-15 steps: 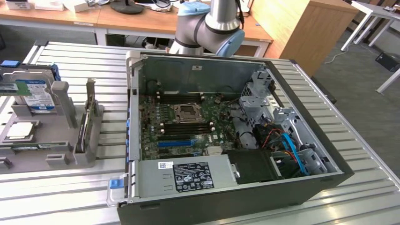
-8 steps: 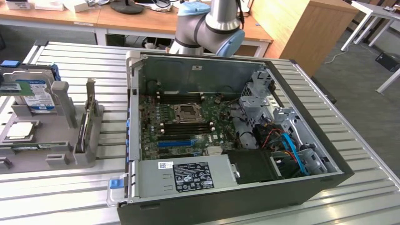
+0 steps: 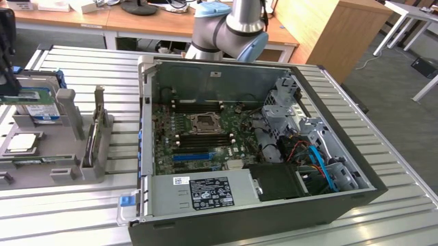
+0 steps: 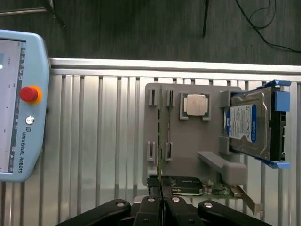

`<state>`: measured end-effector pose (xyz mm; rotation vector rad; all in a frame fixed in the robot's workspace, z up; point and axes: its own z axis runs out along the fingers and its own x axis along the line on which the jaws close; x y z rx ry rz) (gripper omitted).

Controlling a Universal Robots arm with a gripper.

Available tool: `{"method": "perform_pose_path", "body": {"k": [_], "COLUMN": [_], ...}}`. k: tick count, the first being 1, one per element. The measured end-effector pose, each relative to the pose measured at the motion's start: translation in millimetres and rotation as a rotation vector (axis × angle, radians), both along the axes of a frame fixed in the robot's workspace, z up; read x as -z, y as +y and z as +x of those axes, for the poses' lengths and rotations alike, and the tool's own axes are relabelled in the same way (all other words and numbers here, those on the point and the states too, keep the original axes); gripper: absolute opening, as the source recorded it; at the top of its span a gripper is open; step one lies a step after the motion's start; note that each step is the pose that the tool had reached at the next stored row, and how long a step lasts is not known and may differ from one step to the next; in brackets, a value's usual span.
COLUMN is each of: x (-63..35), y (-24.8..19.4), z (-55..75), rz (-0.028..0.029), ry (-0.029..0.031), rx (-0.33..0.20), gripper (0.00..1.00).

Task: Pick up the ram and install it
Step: 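Pick up the ram and move it above insertion slot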

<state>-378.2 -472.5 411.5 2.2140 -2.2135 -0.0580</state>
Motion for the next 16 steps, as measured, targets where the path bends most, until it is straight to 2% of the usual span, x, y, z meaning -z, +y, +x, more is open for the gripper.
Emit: {"method": "perform_pose_path", "body": {"k": [16], "x": [0.0], "y": [0.0], "z": [67.0], "rz": [0.0005], "ry": [0.0], "rx": [0.0], "gripper": [0.12]}}
